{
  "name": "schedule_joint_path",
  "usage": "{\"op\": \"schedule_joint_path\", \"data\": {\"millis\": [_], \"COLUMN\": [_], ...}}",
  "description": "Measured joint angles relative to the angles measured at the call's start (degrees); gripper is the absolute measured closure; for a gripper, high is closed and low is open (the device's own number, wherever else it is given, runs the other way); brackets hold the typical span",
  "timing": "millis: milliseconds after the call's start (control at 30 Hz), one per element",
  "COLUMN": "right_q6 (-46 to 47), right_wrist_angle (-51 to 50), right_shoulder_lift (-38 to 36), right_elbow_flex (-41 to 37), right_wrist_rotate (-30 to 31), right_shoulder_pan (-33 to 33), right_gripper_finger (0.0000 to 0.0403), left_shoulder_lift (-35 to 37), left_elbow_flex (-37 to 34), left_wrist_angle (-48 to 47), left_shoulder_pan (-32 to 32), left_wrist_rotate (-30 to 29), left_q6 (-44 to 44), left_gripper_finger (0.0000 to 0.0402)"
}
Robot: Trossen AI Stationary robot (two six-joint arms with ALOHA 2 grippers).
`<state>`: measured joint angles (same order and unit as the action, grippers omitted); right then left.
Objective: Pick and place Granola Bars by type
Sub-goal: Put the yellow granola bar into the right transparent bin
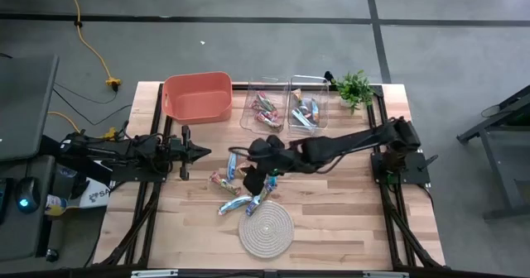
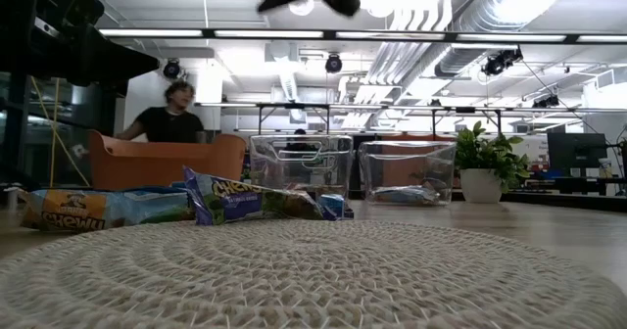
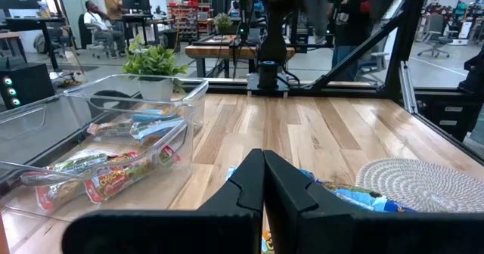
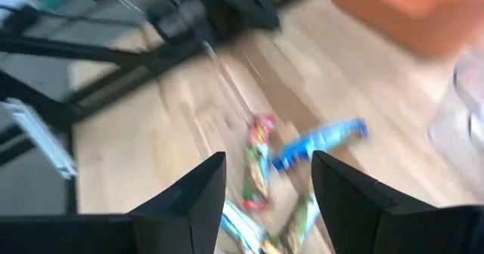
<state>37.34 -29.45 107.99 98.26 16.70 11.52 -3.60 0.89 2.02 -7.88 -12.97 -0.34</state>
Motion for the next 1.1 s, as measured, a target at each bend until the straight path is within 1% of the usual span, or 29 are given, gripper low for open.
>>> {"op": "schedule_joint_path", "data": {"millis": [100,200,333,433,567,733,867,1000,1100], "right_q6": [5.1,11.4,15.2,16.5,16.6,13.7,10.6,12.3,16.4], "right_wrist_angle": [-2.4,-4.8,-4.9,-4.4,-3.3,-2.2,0.0,1.6,2.2], "right_shoulder_lift": [3.5,7.4,11.8,14.8,17.1,18.1,18.1,18.1,18.1], "right_elbow_flex": [0.0,-0.1,-0.1,-0.1,-0.1,-0.1,-0.1,0.0,0.0], "right_wrist_rotate": [0.0,-1.6,-4.3,-5.7,-6.8,-7.5,-7.0,-6.8,-7.3], "right_shoulder_pan": [-0.5,-1.5,-2.8,-3.5,-3.7,-3.7,-3.7,-3.7,-3.7], "right_gripper_finger": [0.0222,0.0222,0.0222,0.0222,0.0222,0.0222,0.0222,0.0222,0.0222], "left_shoulder_lift": [0.0,0.0,0.0,0.0,0.0,0.0,0.0,0.0,0.0], "left_elbow_flex": [0.0,0.0,0.0,0.0,0.0,0.0,0.0,0.0,0.0], "left_wrist_angle": [0.0,0.0,0.0,0.0,0.0,0.0,0.0,0.0,0.0], "left_shoulder_pan": [0.0,0.0,0.0,0.0,0.0,0.0,0.0,0.0,0.0], "left_wrist_rotate": [0.0,0.0,0.0,0.0,0.0,0.0,0.0,0.0,0.0], "left_q6": [0.0,0.0,0.0,0.0,0.0,0.0,0.0,0.0,0.0], "left_gripper_finger": [0.0401,0.0401,0.0401,0.0401,0.0401,0.0401,0.0401,0.0401,0.0401]}}
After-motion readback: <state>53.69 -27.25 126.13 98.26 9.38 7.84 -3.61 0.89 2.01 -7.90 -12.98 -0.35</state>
